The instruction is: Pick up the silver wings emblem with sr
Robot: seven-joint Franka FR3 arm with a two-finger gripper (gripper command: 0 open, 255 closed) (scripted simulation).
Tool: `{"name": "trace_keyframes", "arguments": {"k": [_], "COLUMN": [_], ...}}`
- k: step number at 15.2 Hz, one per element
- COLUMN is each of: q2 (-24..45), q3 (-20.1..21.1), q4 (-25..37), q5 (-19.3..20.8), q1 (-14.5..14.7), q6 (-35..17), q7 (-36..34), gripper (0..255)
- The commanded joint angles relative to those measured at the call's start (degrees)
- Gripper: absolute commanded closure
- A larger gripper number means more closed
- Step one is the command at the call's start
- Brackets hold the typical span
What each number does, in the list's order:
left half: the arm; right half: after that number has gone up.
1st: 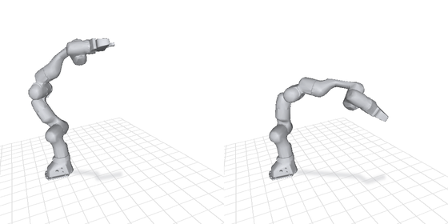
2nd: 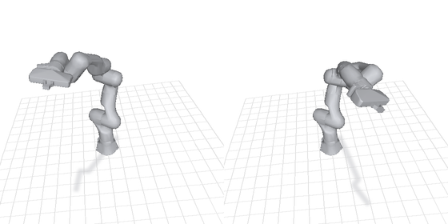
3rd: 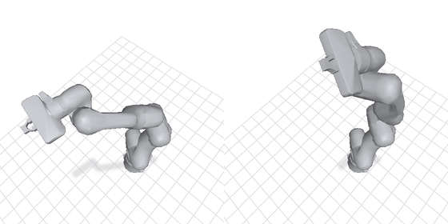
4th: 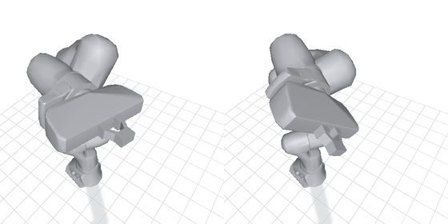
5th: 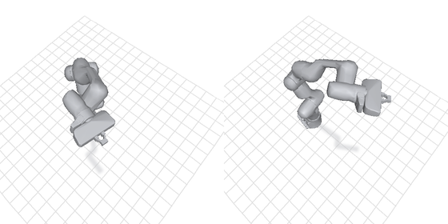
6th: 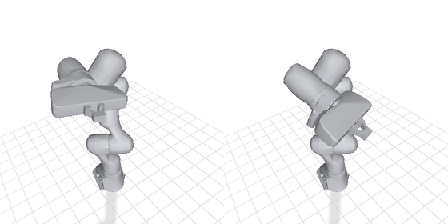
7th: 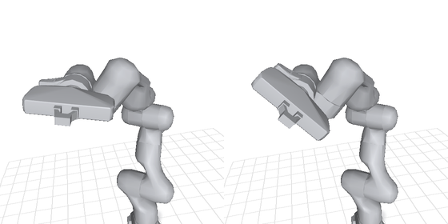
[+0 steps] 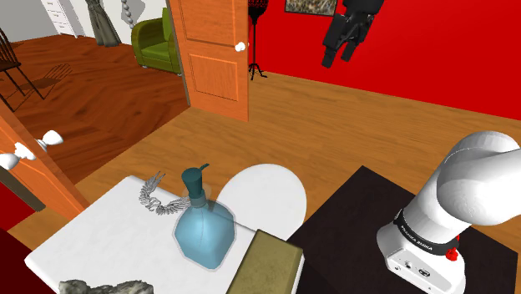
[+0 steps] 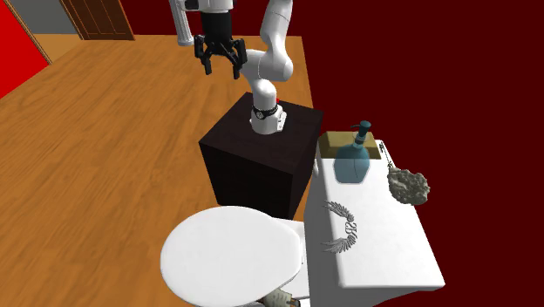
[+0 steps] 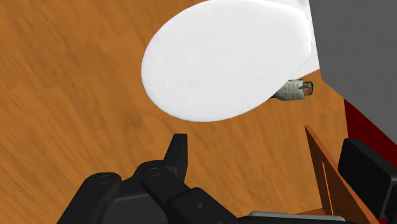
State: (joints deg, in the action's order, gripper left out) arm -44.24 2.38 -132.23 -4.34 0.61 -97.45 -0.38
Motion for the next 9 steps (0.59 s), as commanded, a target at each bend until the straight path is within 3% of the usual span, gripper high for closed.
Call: {"name": "trace_keyframes", "arguments": {"k": [1, 9], "q2": [0.0, 7.6], "q3": [0.0, 9.8], "q4": [0.0, -0.2], "q5": [0.0, -3.7], "q1": [0.0, 2.1], "q6": [0.0, -6.8], "q7": [0.0, -10.4], "gripper": [0, 0]}}
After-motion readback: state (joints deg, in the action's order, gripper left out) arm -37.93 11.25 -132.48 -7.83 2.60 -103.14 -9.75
